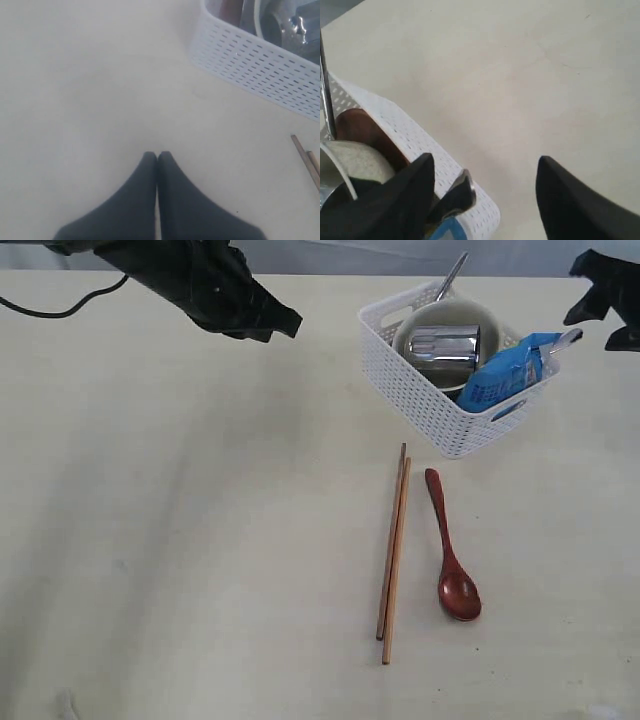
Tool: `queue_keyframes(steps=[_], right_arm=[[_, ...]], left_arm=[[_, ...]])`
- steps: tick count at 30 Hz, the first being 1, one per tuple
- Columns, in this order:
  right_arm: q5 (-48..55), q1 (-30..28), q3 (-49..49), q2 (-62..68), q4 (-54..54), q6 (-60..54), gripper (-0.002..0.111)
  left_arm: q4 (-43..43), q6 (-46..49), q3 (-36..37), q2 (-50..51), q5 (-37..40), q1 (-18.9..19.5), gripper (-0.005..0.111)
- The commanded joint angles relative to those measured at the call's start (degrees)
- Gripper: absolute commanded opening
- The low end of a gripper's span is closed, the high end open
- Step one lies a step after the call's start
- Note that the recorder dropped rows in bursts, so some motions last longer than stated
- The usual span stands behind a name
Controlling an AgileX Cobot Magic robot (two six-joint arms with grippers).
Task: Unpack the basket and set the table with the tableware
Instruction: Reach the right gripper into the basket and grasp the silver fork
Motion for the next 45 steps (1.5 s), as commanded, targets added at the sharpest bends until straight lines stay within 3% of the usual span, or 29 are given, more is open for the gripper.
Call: queue_keyframes(steps=[1, 9, 14, 21, 34, 45], right_arm=[[-3.27, 1.29, 0.25, 1.51, 3.82, -2.17, 0.057], [-4.09, 1.33, 0.25, 3.51, 6.28, -2.17, 0.052], [-4.36, 1.33, 0.37, 4.33, 8.96, -2.17, 0.025], [-4.45, 1.33, 0.37, 4.33, 10.54, -2.17, 0.000], [-5.23, 1.33, -2.11, 1.19, 10.33, -2.54, 0.000], [-5.10, 1.33, -3.50, -6.01, 6.42, -10.46, 0.000]], left_arm=[[-0.86, 0.14, 0.35, -0.67, -0.39, -0.04, 0.000], [-0.86, 0.28, 0.35, -0.67, -1.11, -0.04, 0.000], [-0.86, 0.28, 0.35, -0.67, -1.23, -0.04, 0.000], [-0.86, 0.63, 0.35, -0.67, -1.23, -0.04, 0.000], [-0.86, 0.63, 0.35, -0.67, -1.23, -0.04, 0.000], [-0.86, 0.63, 0.35, -0.67, -1.23, -0.04, 0.000]])
